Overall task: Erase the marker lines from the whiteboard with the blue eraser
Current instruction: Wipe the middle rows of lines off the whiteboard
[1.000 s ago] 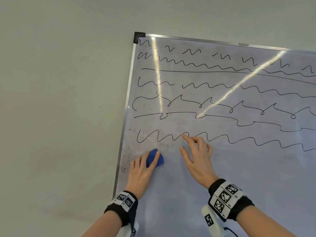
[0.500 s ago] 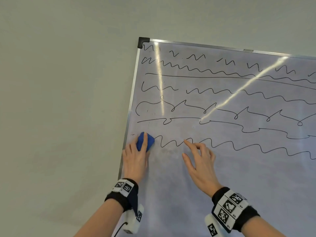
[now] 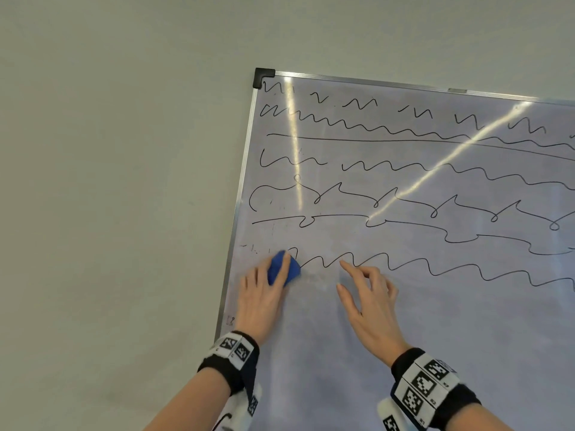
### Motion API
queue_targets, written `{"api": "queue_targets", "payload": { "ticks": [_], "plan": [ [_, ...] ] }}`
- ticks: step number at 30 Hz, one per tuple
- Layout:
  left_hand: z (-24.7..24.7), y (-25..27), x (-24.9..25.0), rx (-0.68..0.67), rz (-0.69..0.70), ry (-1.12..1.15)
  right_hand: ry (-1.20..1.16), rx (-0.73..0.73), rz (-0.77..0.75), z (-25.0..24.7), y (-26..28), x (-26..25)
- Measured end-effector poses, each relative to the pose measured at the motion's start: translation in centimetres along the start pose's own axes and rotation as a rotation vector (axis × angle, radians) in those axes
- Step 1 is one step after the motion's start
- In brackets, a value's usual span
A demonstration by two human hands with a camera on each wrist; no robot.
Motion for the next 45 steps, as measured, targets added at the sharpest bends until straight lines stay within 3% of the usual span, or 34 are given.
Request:
{"api": "queue_targets", "payload": {
  "ticks": [4,9,11,17,19,21,24,28,30,32,36,38,43,45],
  "plan": [
    [0.5,1.4,0.8,-0.022,0.161,-0.017,0.025,-0.019,0.002,-0.1,0.4,0.6],
    [-0.5,-3.3,-1.2,0.06,-0.094,0.014,0.006,0.04,0.018,-2.3,-0.5,1.5],
    [-0.3,-3.4,0.1,0.059,-0.108,0.032,0.019,0.044,0.018,-2.7,-0.6,1.7],
    [0.1,-1.1,4.0,0.024,0.28,-0.029,0.033,0.029,0.018,-2.8,-0.4,2.2],
    [-0.5,-2.2,2.2,0.056,0.223,-0.026,0.027,0.025,0.021,-3.0,-0.5,2.5],
    [-0.8,-3.6,0.0,0.097,0.051,-0.007,0.023,0.025,0.03,-3.3,-0.5,2.9],
    [-0.5,-3.7,0.8,0.107,-0.077,0.006,0.015,0.025,0.041,-3.9,-0.4,3.7],
    [0.9,-1.9,7.0,0.032,0.202,-0.024,0.032,0.032,0.041,-4.7,-0.6,4.5],
    [1.0,-1.8,7.8,0.039,0.361,-0.072,0.024,0.028,0.043,-4.8,-0.8,4.9],
    [0.7,-2.5,6.9,0.054,0.401,-0.105,0.021,0.027,0.039,-5.0,-0.8,5.2],
    [-0.2,-4.3,4.2,0.109,0.009,-0.024,-0.003,0.035,0.038,-5.6,-0.4,6.0],
    [0.3,-4.1,6.1,0.094,-0.064,0.021,0.001,0.038,0.032,-6.0,-0.4,6.5],
    [1.4,-3.2,11.3,0.063,0.294,-0.032,0.023,0.058,0.019,-7.1,-0.6,7.5],
    [1.0,-3.7,10.2,0.083,0.306,-0.054,0.02,0.059,0.023,-7.7,-0.5,8.2]
  ]
}}
Point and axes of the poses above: each hand's wrist, its own y-axis away from the middle knuckle, its own z-axis out of the palm, x = y × z, the point moved 10 cm from there along -y, towards the middle knuckle, and after that the axes turned 1 degree about y, right-handed, at the moved point
